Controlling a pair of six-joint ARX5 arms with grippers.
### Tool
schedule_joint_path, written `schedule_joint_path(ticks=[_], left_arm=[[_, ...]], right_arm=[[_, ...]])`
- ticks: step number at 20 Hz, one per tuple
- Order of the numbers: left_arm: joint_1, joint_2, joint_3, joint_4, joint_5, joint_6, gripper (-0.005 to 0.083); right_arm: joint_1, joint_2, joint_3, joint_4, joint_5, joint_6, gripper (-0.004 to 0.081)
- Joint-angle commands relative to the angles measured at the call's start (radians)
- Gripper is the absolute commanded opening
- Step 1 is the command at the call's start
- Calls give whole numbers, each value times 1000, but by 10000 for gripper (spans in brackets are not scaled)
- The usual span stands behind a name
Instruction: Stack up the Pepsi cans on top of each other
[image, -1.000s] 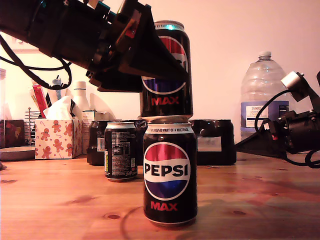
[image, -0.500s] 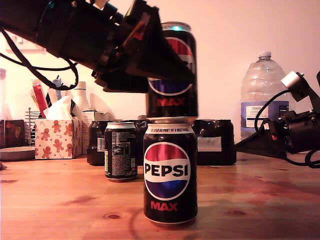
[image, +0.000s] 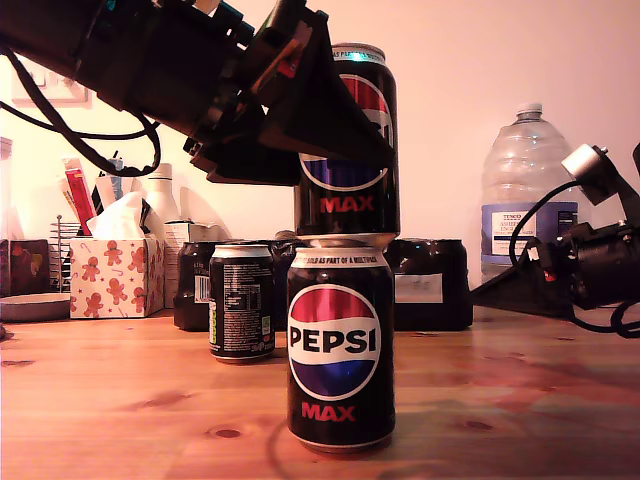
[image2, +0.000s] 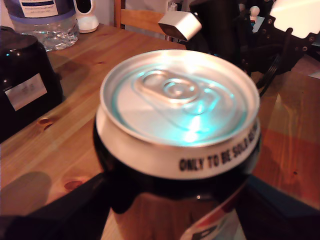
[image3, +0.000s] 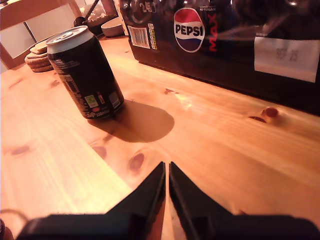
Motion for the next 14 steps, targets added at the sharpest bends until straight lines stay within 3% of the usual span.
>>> schedule_joint_path(ticks=[1, 14], left_arm=[[-3, 5, -2, -37, -13, -10, 256], [-3, -35, -2, -76, -36, -9, 254]], right_arm=[[1, -10, 3, -3, -4, 0, -12], [3, -10, 3, -6, -5, 0, -12]])
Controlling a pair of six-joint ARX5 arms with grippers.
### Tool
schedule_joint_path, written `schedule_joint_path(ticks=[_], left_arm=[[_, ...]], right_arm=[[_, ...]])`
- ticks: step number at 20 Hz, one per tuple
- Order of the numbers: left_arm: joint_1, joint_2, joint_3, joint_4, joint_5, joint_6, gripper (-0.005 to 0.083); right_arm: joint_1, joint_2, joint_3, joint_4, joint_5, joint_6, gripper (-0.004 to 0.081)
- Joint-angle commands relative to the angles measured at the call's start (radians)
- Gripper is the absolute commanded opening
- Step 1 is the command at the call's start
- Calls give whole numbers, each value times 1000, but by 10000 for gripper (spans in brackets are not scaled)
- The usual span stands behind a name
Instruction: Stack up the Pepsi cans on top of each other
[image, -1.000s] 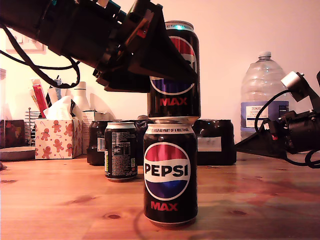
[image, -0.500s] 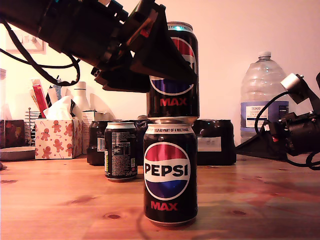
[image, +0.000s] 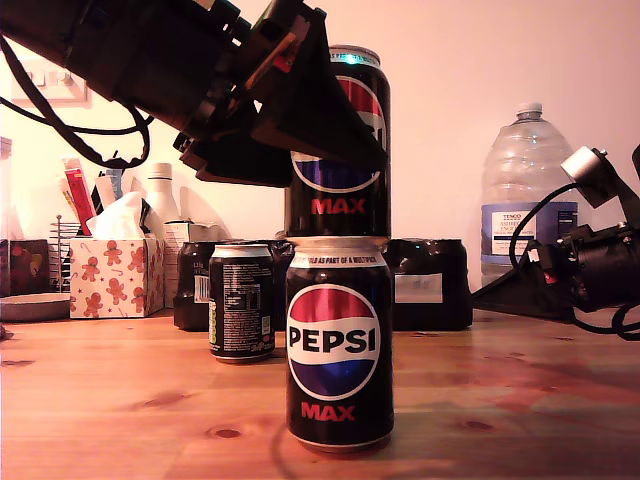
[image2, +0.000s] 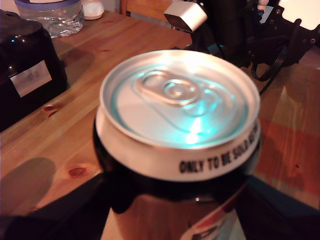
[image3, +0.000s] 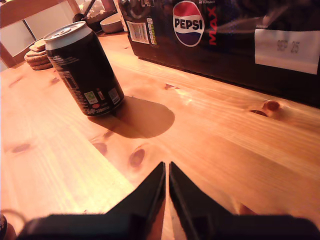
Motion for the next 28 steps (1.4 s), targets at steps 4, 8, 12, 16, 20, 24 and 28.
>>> schedule_joint_path(ticks=[4, 8, 12, 16, 20, 24, 28], left_arm=[[-2, -8, -15, 30, -48, -3, 254], [-3, -8, -32, 61, -57, -4, 254], [-5, -8, -119, 214, -61, -57, 254], [-5, -8, -129, 240, -66, -55, 254], [-5, -8, -128, 234, -55, -45, 254], [-5, -8, -126, 221, -56, 6, 254], [-4, -8, -125, 207, -56, 5, 255]], right_arm=[[3, -10, 3, -6, -5, 0, -12], [3, -10, 3, -19, -5, 0, -12], [3, -10, 3, -24, -8, 0, -12], [5, -10, 3, -25, -8, 1, -12], [6, -10, 3, -26, -8, 1, -12], [10, -10, 3, -26, -8, 1, -12], [10, -10, 3, -26, -8, 1, -12]])
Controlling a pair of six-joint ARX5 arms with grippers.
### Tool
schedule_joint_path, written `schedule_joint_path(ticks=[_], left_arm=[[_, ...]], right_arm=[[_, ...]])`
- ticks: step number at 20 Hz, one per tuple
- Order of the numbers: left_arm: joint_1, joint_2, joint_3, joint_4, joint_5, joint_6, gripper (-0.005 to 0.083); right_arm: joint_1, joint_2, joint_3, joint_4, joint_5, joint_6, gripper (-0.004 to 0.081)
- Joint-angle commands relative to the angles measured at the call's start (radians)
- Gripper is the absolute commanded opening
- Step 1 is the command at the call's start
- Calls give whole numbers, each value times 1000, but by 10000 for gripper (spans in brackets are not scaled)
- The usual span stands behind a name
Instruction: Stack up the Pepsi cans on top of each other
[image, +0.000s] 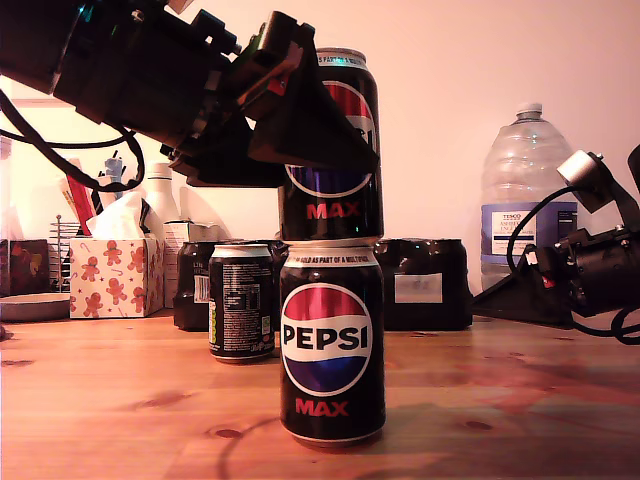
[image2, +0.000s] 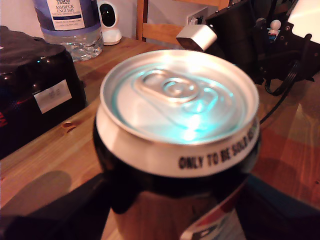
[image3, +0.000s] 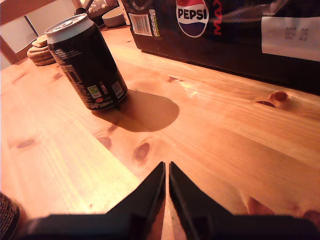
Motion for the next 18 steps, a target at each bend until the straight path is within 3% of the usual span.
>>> schedule_joint_path(ticks=[1, 3, 4, 6, 7, 8, 18], left_arm=[[-1, -8, -18, -12, 0, 7, 255], [-1, -8, -12, -21, 0, 6, 279], [-2, -8, -10, -21, 0, 6, 360], [-2, -8, -10, -12, 1, 6, 604], [-2, -8, -9, -11, 1, 6, 692], [-2, -8, -8, -9, 0, 6, 723], [-2, -8, 71, -8, 1, -3, 723]], right_arm=[[5, -10, 3, 3, -7, 1, -12], [5, -10, 3, 1, -8, 1, -12], [6, -10, 3, -1, -7, 1, -12], [6, -10, 3, -5, -7, 1, -12], [6, -10, 3, -6, -7, 0, -12], [6, -10, 3, -8, -7, 0, -12], [6, -10, 3, -13, -7, 0, -12]])
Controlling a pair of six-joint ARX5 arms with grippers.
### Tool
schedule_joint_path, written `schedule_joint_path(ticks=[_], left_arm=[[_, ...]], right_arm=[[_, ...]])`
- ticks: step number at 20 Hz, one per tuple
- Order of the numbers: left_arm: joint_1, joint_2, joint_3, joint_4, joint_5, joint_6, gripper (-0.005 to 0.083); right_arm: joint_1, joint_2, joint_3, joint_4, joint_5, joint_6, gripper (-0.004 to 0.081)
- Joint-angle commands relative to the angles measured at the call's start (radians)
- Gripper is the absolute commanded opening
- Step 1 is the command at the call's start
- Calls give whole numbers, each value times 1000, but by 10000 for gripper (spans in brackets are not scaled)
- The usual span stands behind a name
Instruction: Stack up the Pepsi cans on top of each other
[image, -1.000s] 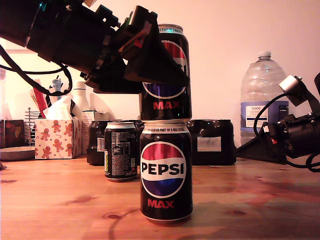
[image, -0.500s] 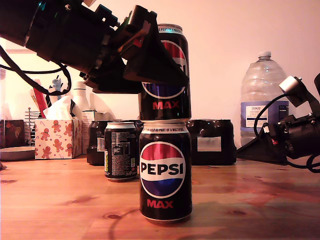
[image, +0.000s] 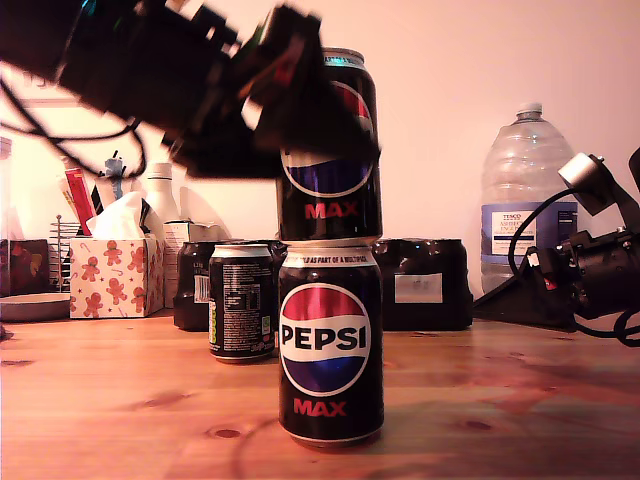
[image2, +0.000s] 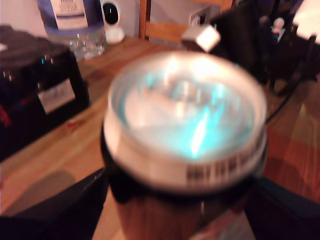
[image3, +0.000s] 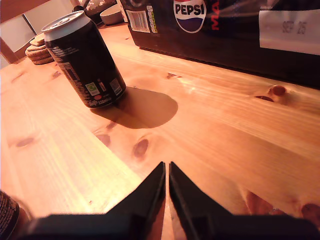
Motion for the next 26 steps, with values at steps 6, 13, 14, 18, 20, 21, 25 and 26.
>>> schedule_joint_path(ticks=[6, 13, 14, 18, 20, 21, 25, 26], left_arm=[[-22, -3, 73, 15, 1, -2, 723], [-28, -7, 106, 16, 1, -1, 723], [-28, -10, 115, 16, 1, 0, 723], [-27, -29, 183, -18, 0, 8, 723], [-27, -48, 212, -40, -10, 42, 721], [-24, -58, 222, -54, -34, 58, 703], [22, -121, 246, -138, -108, 109, 501], [39, -139, 246, -171, -124, 115, 435]], right_arm=[[6, -10, 3, 5, -7, 0, -12], [6, -10, 3, 5, -7, 0, -12], [6, -10, 3, 5, -7, 0, -12], [6, -10, 3, 5, -8, 0, -12], [6, -10, 3, 5, -8, 0, -12], [6, -10, 3, 5, -8, 0, -12], [6, -10, 3, 5, -8, 1, -12], [6, -10, 3, 5, -8, 1, -12]])
